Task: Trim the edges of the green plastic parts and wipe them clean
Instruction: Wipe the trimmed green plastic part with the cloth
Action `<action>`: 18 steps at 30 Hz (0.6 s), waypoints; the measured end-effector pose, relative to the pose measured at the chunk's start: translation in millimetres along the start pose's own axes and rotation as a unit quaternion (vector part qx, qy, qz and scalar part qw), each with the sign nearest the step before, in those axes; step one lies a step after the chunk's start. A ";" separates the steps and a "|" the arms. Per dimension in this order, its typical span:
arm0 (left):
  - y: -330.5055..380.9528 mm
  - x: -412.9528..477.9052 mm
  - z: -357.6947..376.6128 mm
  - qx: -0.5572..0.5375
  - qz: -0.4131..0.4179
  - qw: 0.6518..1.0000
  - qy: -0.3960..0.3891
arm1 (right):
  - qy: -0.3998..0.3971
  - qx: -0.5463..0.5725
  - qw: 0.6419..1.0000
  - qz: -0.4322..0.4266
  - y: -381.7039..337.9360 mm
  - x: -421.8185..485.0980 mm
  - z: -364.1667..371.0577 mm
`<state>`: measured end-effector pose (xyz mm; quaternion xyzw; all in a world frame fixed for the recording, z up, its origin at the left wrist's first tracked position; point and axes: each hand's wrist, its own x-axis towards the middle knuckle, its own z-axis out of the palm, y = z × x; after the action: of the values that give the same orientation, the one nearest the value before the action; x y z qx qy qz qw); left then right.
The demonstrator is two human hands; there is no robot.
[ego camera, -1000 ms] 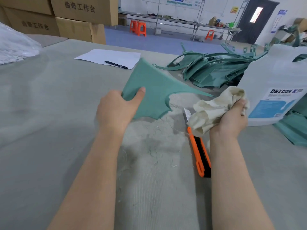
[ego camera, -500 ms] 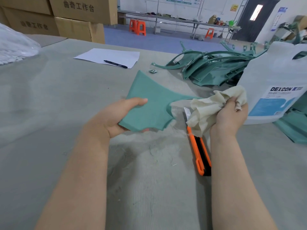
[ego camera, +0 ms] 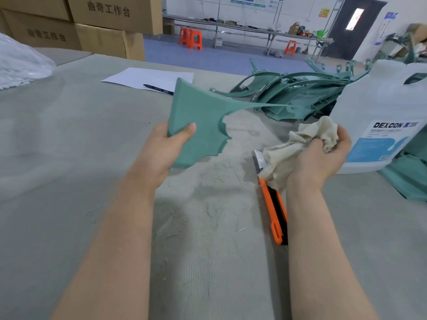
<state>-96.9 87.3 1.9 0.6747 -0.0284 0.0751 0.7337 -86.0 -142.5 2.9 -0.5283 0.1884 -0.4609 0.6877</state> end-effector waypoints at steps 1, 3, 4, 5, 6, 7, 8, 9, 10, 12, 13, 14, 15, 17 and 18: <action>0.0 -0.8 0.8 0.011 0.017 1.000 -0.014 | -0.009 -0.013 1.000 -0.009 0.3 -1.3 0.8; 0.5 -2.0 0.5 0.027 0.042 0.998 -0.033 | -0.010 -0.039 0.999 -0.018 0.6 -1.5 0.6; 0.5 -2.4 0.0 0.038 0.053 0.997 -0.043 | -0.007 -0.049 0.999 -0.020 0.7 -1.5 0.1; 0.7 -3.0 0.0 0.052 0.062 0.995 -0.057 | -0.005 -0.059 0.998 -0.019 1.2 -1.5 -0.3; 0.9 -4.0 0.2 0.066 0.068 0.993 -0.074 | -0.002 -0.072 0.997 -0.020 1.6 -1.7 -0.4; 1.2 -5.3 0.8 0.080 0.073 0.990 -0.092 | -0.002 -0.084 0.996 -0.025 2.2 -1.8 -0.2; 1.2 -6.7 1.8 0.090 0.075 0.987 -0.109 | -0.004 -0.096 0.995 -0.033 3.2 -2.2 0.1; 1.4 -7.6 2.4 0.096 0.076 0.985 -0.121 | -0.010 -0.105 0.994 -0.040 4.0 -3.2 0.4; 1.6 -8.1 3.3 0.099 0.075 0.984 -0.128 | -0.022 -0.117 0.992 -0.045 4.2 -4.4 0.9; 2.5 -8.3 3.9 0.095 0.070 0.984 -0.132 | -0.064 -0.155 0.985 -0.047 5.3 -6.2 3.2; 2.6 -8.3 4.0 0.091 0.068 0.984 -0.136 | -0.090 -0.185 0.978 -0.042 6.4 -6.1 4.2; 2.4 -8.4 4.0 0.087 0.066 0.984 -0.143 | -0.115 -0.219 0.968 -0.037 7.4 -5.7 5.1; 2.2 -8.6 3.9 0.087 0.065 0.983 -0.151 | -0.138 -0.255 0.956 -0.036 8.2 -5.9 5.8; 1.8 -9.6 4.6 0.088 0.064 0.980 -0.163 | -0.177 -0.300 0.936 -0.040 9.8 -8.6 7.7; 1.5 -10.1 5.4 0.090 0.063 0.980 -0.164 | -0.193 -0.306 0.931 -0.040 10.4 -11.8 9.1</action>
<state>-106.8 81.3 2.4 0.7380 -0.1845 0.0118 0.6490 -80.6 -127.4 -5.8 -0.7989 0.1623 -0.2971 0.4971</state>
